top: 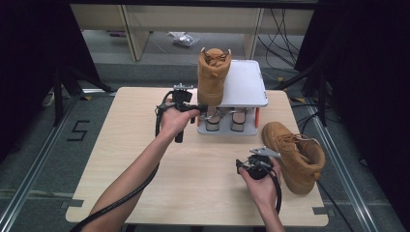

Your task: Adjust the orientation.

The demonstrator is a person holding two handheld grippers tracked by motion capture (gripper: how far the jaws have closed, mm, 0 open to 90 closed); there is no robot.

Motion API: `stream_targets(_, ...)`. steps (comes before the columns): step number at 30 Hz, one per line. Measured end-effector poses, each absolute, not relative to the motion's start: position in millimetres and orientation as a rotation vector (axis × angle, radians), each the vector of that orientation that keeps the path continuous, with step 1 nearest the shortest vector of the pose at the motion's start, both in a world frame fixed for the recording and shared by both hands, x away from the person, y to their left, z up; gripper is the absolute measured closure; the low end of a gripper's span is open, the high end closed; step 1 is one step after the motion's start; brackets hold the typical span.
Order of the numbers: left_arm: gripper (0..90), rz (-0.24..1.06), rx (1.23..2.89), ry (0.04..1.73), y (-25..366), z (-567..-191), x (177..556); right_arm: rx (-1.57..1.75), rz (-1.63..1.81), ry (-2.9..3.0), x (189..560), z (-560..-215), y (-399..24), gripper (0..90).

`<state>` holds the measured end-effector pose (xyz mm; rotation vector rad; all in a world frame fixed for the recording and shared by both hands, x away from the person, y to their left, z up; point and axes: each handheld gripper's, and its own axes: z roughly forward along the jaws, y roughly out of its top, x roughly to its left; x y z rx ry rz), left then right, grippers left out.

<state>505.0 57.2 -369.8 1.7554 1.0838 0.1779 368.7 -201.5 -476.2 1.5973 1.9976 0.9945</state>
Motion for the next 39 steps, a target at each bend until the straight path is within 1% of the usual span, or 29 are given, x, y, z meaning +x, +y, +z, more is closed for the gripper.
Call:
stream_targets(22,90.0,0.173,1.763,1.113,49.7,-369.0,517.6,1.629,0.974,1.986,366.9,-475.2,-199.8,42.8)
stream_targets(27,89.8,0.190,1.760,1.086,50.9,-371.3,515.9,1.632,0.967,1.982,366.1,-473.5,-200.6,42.8)
stream_targets(33,82.4,0.233,1.737,1.016,68.6,-374.5,498.4,1.602,0.981,1.983,367.2,-472.0,-204.3,42.8)
stream_targets(37,77.0,0.256,1.722,0.987,87.7,-383.5,483.7,1.602,0.964,1.977,367.2,-470.9,-205.4,42.8)
stream_targets(39,75.4,0.274,1.705,0.991,99.2,-390.3,477.3,1.595,1.013,1.981,367.5,-470.4,-205.8,42.8)
